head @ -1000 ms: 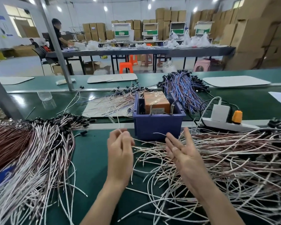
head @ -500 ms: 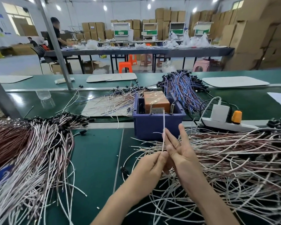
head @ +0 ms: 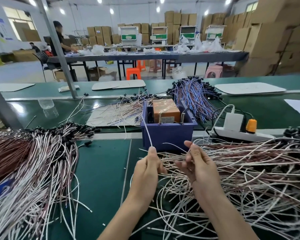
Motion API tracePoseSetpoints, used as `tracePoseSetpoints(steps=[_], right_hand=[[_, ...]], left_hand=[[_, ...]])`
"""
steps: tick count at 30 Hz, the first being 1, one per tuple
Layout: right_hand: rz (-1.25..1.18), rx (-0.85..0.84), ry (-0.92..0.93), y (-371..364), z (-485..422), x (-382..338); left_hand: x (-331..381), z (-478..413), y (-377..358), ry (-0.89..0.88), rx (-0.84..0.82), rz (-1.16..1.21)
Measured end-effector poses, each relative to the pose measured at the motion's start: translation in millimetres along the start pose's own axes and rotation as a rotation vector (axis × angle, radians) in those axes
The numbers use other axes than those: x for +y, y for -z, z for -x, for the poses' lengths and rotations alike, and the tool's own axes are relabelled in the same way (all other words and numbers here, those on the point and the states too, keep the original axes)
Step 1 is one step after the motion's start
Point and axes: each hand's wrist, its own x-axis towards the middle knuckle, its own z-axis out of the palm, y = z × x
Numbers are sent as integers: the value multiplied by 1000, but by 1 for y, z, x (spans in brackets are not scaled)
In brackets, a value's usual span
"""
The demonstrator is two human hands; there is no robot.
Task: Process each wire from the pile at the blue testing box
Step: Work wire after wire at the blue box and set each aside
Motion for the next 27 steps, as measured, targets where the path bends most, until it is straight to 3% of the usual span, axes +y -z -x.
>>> tracePoseSetpoints(steps=[9,27], right_hand=[[45,199,42,-17,-50,-14],[155,163,143,-22,-45,0]], left_hand=[[-3,-2,8,29,81,35],[-13,-5,2,-82,6,-134]])
